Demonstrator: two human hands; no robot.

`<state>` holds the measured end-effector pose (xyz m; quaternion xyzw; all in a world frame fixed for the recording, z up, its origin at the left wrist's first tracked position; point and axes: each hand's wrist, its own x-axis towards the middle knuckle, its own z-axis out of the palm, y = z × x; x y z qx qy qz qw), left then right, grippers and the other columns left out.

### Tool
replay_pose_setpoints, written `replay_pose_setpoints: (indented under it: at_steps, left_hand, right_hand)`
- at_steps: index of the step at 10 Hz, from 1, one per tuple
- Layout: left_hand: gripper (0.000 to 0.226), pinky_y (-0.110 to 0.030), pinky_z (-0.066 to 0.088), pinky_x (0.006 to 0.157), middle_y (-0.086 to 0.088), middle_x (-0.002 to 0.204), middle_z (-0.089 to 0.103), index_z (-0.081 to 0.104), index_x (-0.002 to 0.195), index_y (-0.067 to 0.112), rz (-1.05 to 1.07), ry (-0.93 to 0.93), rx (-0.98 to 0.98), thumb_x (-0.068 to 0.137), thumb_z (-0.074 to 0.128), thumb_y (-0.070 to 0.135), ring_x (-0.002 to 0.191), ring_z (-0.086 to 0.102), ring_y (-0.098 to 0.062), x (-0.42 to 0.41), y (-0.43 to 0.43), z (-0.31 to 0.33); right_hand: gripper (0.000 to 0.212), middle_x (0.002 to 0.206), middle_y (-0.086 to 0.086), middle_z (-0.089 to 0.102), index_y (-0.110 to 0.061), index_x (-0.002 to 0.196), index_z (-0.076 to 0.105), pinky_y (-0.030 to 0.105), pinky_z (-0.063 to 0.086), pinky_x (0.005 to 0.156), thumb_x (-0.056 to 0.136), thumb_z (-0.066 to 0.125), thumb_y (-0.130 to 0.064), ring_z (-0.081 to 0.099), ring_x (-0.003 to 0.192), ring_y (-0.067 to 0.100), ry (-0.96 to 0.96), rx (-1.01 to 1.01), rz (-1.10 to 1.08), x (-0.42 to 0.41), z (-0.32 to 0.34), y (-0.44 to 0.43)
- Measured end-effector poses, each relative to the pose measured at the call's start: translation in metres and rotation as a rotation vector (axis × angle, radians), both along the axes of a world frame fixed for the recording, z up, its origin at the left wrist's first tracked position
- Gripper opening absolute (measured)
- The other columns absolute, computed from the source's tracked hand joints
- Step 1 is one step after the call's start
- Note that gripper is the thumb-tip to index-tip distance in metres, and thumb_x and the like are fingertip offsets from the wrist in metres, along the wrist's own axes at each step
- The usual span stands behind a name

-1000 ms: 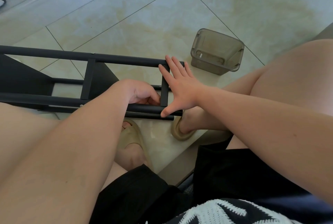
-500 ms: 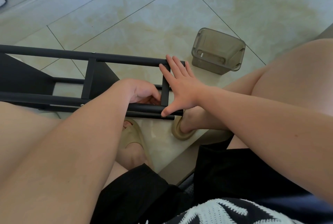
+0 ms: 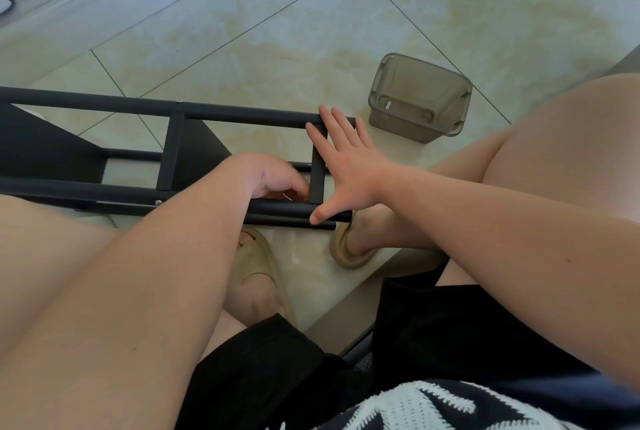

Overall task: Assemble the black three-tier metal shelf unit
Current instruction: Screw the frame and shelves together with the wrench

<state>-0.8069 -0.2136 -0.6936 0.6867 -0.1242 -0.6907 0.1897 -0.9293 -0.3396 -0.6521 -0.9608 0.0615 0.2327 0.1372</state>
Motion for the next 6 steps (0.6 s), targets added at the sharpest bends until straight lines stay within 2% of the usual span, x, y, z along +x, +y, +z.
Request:
replay_pose_setpoints:
  at_steps: [1, 2, 3, 4, 5, 6]
  left_hand:
    - [0.033, -0.033, 0.052, 0.084, -0.015, 0.097, 0.07, 0.067, 0.121, -0.003, 0.011, 0.031, -0.017, 0.089, 0.064, 0.006, 0.085, 0.064, -0.024, -0.0011, -0.0019, 0.0007]
    - [0.026, -0.038, 0.049, 0.099, -0.017, 0.107, 0.071, 0.073, 0.111, 0.004, 0.021, 0.101, -0.021, 0.09, 0.058, 0.001, 0.1, 0.066, -0.03, 0.0023, 0.0007, 0.0009]
    - [0.032, -0.041, 0.042, 0.112, -0.018, 0.127, 0.066, 0.07, 0.119, 0.002, 0.001, 0.101, -0.002, 0.09, 0.058, 0.005, 0.124, 0.059, -0.034, 0.0033, 0.002, 0.0001]
    - [0.039, -0.038, 0.045, 0.108, -0.021, 0.13, 0.063, 0.064, 0.127, -0.004, 0.003, 0.05, 0.009, 0.091, 0.062, 0.01, 0.118, 0.061, -0.035, 0.0014, 0.0008, 0.0001]
    - [0.032, -0.032, 0.052, 0.087, -0.019, 0.106, 0.07, 0.066, 0.121, -0.005, -0.002, 0.035, -0.016, 0.091, 0.062, 0.006, 0.091, 0.065, -0.025, -0.0006, -0.0014, -0.0005]
    - [0.029, -0.035, 0.051, 0.089, -0.017, 0.104, 0.07, 0.068, 0.118, -0.001, 0.027, 0.077, -0.023, 0.091, 0.059, 0.001, 0.094, 0.066, -0.027, 0.0006, -0.0003, -0.0003]
  right_hand:
    - [0.153, 0.161, 0.016, -0.033, -0.012, 0.159, -0.015, 0.052, -0.014, 0.123, 0.057, 0.07, -0.087, -0.032, 0.149, 0.031, 0.0, 0.005, -0.004, 0.0005, 0.0007, -0.0005]
    - [0.153, 0.162, 0.016, -0.033, -0.012, 0.159, -0.015, 0.052, -0.014, 0.123, 0.057, 0.07, -0.087, -0.032, 0.149, 0.031, -0.002, 0.005, -0.006, 0.0005, 0.0004, -0.0005]
    - [0.152, 0.162, 0.016, -0.033, -0.012, 0.159, -0.015, 0.053, -0.013, 0.123, 0.057, 0.069, -0.088, -0.032, 0.149, 0.031, -0.002, 0.002, -0.001, -0.0003, 0.0001, 0.0006]
    - [0.153, 0.161, 0.016, -0.033, -0.012, 0.159, -0.015, 0.053, -0.014, 0.123, 0.057, 0.069, -0.088, -0.032, 0.149, 0.031, -0.002, 0.004, 0.001, -0.0004, 0.0001, 0.0009]
    - [0.152, 0.162, 0.016, -0.033, -0.012, 0.159, -0.015, 0.053, -0.014, 0.123, 0.058, 0.069, -0.087, -0.032, 0.149, 0.031, -0.002, 0.007, 0.001, 0.0003, 0.0007, 0.0001]
    - [0.152, 0.162, 0.016, -0.033, -0.012, 0.159, -0.015, 0.053, -0.014, 0.123, 0.058, 0.07, -0.087, -0.032, 0.149, 0.031, -0.002, 0.007, -0.003, 0.0006, 0.0006, -0.0003]
